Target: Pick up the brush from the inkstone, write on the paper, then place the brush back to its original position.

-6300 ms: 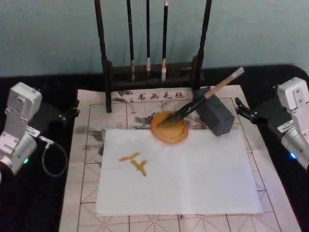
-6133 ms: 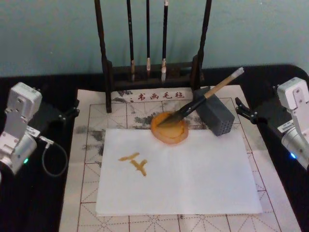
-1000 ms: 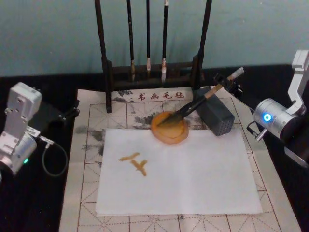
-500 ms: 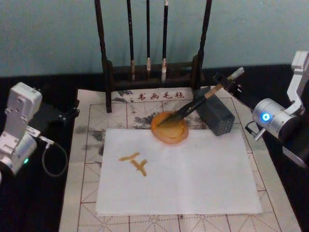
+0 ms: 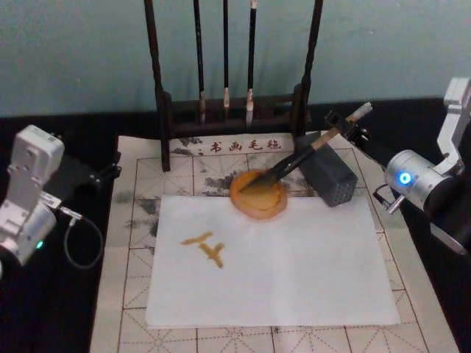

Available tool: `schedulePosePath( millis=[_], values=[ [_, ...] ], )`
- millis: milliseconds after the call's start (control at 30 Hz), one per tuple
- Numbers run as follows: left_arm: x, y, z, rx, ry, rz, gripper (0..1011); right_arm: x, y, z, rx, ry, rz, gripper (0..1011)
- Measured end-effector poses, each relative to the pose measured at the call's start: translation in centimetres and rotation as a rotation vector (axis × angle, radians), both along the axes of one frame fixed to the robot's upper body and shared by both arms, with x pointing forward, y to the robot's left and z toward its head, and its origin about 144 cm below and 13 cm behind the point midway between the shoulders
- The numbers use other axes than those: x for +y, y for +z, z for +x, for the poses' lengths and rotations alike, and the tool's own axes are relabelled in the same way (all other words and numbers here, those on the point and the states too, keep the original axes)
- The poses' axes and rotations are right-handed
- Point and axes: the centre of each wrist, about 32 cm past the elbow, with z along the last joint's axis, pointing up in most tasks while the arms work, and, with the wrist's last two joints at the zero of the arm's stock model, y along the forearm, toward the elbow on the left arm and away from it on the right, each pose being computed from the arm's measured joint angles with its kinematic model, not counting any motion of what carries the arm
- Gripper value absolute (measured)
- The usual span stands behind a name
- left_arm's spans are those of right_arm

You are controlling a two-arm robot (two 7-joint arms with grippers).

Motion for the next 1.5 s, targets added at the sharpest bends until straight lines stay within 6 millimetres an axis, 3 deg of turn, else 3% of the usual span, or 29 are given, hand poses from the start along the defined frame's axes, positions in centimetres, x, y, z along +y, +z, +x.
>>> schedulePosePath(
  millis=[233, 500, 633, 733, 1000, 1500],
  values=[
    [0.0, 0.0, 0.0, 0.0, 0.0, 0.0, 1001, -0.01, 0.02, 0.01, 0.0, 0.0, 0.001, 887],
    [0.0, 0.0, 0.0, 0.0, 0.0, 0.0, 1001, 0.0, 0.02, 0.0, 0.0, 0.0, 0.002, 632],
    [0.0, 0.0, 0.0, 0.0, 0.0, 0.0, 1001, 0.0, 0.02, -0.01, 0.0, 0.0, 0.002, 550],
    [0.0, 0.0, 0.0, 0.0, 0.0, 0.0, 1001, -0.02, 0.01, -0.02, 0.0, 0.0, 0.002, 408],
    [0.0, 0.0, 0.0, 0.0, 0.0, 0.0, 1001, -0.01, -0.01, -0.03, 0.0, 0.001, 0.002, 202],
    [0.0, 0.0, 0.0, 0.0, 0.0, 0.0, 1001, -0.02, -0.01, -0.03, 0.0, 0.0, 0.002, 200]
  ],
)
